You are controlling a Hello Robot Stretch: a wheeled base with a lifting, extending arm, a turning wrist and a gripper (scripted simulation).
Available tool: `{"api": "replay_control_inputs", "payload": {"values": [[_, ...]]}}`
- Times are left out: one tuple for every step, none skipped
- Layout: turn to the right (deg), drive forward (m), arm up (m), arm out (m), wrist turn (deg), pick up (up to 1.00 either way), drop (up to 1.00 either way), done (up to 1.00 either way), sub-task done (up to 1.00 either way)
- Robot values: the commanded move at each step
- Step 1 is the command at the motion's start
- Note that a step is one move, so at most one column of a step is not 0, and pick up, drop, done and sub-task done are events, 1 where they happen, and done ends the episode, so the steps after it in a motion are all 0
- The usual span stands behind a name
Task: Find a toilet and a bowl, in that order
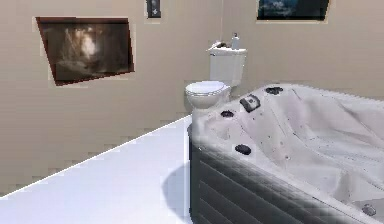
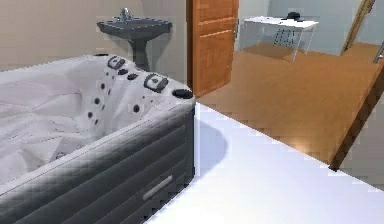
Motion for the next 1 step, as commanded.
{"api": "replay_control_inputs", "payload": {"values": [[-27.0, 0.0, 0.0, 0.0, 0.0, 0.0, 0.0, 0.0, 0.0]]}}
